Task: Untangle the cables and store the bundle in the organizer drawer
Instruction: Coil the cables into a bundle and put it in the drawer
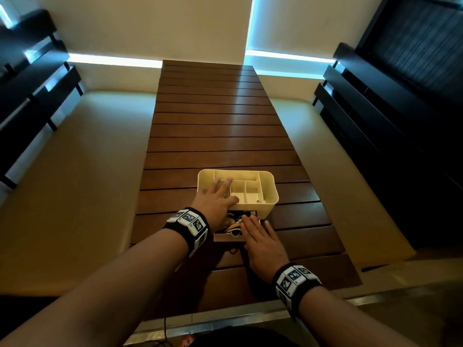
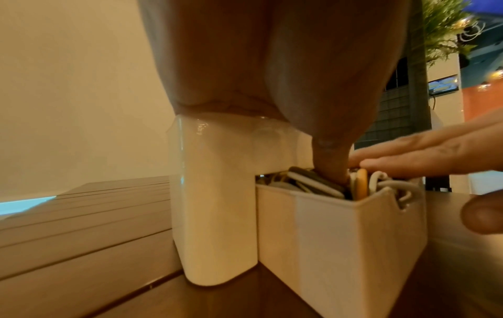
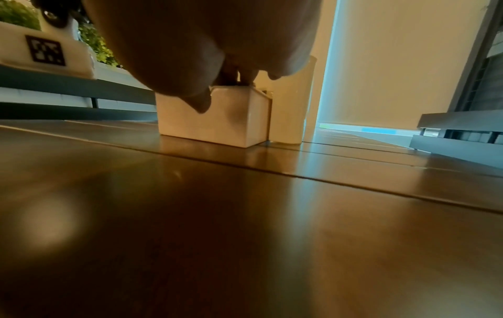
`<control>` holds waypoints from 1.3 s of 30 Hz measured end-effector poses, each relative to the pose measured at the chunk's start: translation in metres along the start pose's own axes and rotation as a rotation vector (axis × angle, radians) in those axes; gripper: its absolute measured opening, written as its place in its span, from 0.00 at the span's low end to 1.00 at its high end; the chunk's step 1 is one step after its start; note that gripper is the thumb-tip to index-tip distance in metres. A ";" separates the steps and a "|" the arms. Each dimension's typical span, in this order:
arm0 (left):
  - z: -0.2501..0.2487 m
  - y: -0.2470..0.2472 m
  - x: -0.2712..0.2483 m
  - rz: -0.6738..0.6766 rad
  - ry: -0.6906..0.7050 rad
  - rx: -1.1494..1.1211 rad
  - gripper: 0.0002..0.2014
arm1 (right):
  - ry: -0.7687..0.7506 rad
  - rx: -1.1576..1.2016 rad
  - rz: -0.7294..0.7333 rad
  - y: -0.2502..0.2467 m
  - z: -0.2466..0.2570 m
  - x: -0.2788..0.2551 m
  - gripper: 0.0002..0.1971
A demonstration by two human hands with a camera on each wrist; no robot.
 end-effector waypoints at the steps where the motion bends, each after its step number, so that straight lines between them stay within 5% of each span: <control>1: 0.000 0.001 -0.001 0.001 0.000 -0.010 0.31 | 0.006 -0.012 0.001 0.001 0.000 0.002 0.35; 5: 0.001 0.001 -0.003 -0.004 -0.010 -0.023 0.31 | 0.029 -0.025 0.018 -0.003 -0.001 0.011 0.29; 19: -0.013 0.002 -0.009 -0.022 -0.060 -0.102 0.31 | 0.083 0.309 0.170 -0.001 0.002 0.013 0.39; 24: -0.016 0.000 -0.011 -0.033 -0.064 -0.089 0.31 | 0.138 0.444 0.170 -0.007 -0.017 0.015 0.32; 27: -0.014 0.000 -0.012 -0.011 -0.064 -0.097 0.32 | 0.174 0.498 0.025 -0.016 -0.030 0.014 0.25; 31: -0.013 0.001 -0.010 -0.005 -0.062 -0.103 0.31 | 0.174 0.395 -0.113 -0.022 -0.037 0.010 0.18; 39: -0.013 0.004 -0.010 0.012 -0.059 -0.110 0.37 | 0.176 0.144 -0.058 -0.017 -0.031 0.019 0.21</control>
Point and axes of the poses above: each hand's wrist, its own x-axis towards the middle knuckle, its own y-axis out of the palm, z = x × y, the point moved 10 cm from there along x, towards the middle knuckle, and after that the axes turned 10 degrees about y, right-handed, at the moved point
